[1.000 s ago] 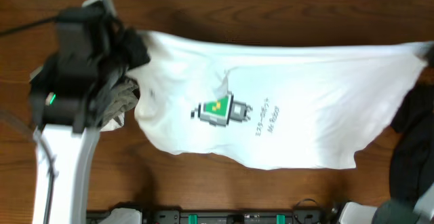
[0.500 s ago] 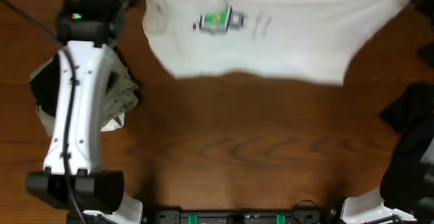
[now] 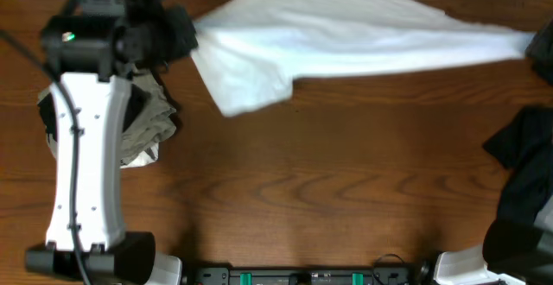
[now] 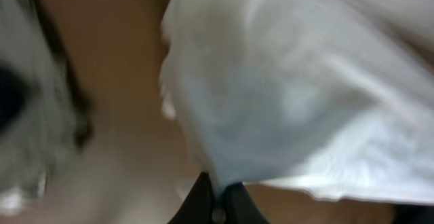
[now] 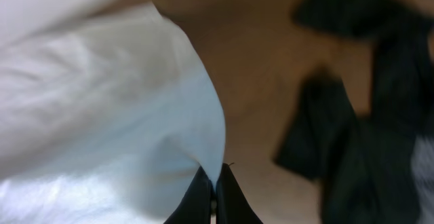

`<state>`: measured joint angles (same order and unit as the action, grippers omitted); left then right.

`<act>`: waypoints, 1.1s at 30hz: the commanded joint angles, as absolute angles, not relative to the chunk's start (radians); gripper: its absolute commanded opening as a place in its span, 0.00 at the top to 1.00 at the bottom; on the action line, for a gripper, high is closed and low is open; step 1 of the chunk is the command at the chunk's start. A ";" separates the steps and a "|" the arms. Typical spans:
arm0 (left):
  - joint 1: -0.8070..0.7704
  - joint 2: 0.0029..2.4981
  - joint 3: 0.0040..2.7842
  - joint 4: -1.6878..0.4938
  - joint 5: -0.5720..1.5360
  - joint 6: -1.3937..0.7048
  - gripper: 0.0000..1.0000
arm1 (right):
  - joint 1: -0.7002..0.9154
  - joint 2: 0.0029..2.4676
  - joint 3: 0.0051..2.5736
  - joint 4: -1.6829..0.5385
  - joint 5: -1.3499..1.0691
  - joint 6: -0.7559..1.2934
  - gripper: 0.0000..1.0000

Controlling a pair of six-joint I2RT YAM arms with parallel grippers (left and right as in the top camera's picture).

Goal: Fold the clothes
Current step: 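Lift the shirt with both grippers and shake it out, then lay the shirt flat on the table with both grippers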

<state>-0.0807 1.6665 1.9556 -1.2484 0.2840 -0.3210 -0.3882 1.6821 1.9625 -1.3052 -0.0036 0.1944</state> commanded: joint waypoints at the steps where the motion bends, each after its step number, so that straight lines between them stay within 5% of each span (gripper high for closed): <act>1: -0.099 1.681 1.834 -1.291 0.288 -0.307 0.94 | -0.386 1.694 1.838 -1.332 0.138 0.154 0.99; 13: -0.182 1.681 1.331 -1.301 0.288 -0.307 0.94 | -0.386 1.694 1.364 -1.240 0.162 0.160 0.99; 25: -0.187 1.681 1.248 -1.317 0.287 -0.273 0.94 | -0.387 1.694 1.332 -1.229 0.161 0.160 0.99; 33: -0.186 1.681 1.248 -1.131 0.268 -0.274 0.94 | -0.387 1.694 1.331 -1.143 0.128 0.160 0.99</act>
